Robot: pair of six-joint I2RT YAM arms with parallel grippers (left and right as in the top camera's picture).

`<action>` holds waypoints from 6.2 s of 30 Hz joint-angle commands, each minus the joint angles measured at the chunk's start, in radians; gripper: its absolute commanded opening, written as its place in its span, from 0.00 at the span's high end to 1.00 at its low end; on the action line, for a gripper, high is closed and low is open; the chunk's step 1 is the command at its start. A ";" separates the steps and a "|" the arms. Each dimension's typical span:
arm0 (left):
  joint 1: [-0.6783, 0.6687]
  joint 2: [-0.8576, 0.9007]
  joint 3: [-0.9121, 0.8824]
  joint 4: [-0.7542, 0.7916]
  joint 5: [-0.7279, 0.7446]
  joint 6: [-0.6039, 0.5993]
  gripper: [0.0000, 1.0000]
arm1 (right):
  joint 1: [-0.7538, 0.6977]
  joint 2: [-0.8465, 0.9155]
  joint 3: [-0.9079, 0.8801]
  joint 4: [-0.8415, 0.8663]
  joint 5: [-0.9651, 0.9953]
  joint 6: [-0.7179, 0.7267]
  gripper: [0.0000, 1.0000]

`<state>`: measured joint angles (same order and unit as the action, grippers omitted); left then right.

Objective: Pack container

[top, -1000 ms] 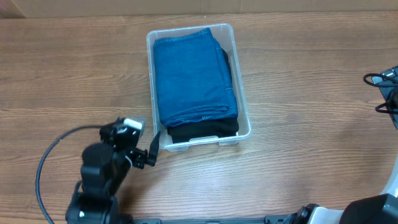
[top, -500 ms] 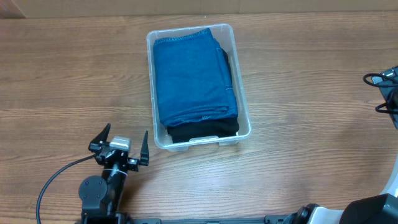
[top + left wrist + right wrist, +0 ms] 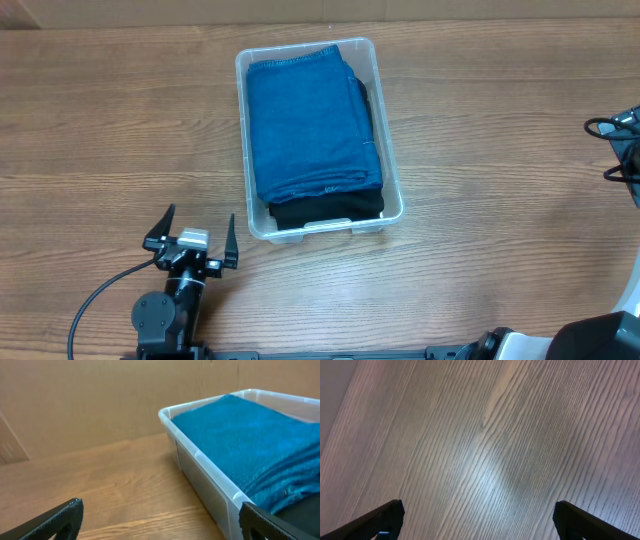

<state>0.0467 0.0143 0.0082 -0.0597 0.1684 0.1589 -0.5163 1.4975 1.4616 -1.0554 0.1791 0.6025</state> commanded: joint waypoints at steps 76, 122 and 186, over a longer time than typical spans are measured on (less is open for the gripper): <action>0.007 -0.010 -0.003 -0.002 -0.003 0.021 0.00 | 0.291 -0.849 -0.290 0.013 -0.007 -0.061 0.00; 0.007 -0.010 -0.003 -0.002 -0.003 0.021 0.00 | 0.516 -1.495 -1.313 0.928 -0.195 -0.323 0.00; 0.007 -0.009 -0.003 -0.002 -0.004 0.021 0.00 | 0.517 -1.495 -1.454 0.972 -0.192 -0.319 0.00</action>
<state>0.0467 0.0132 0.0082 -0.0601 0.1684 0.1612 -0.0055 0.0113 0.0185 -0.0895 -0.0193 0.2871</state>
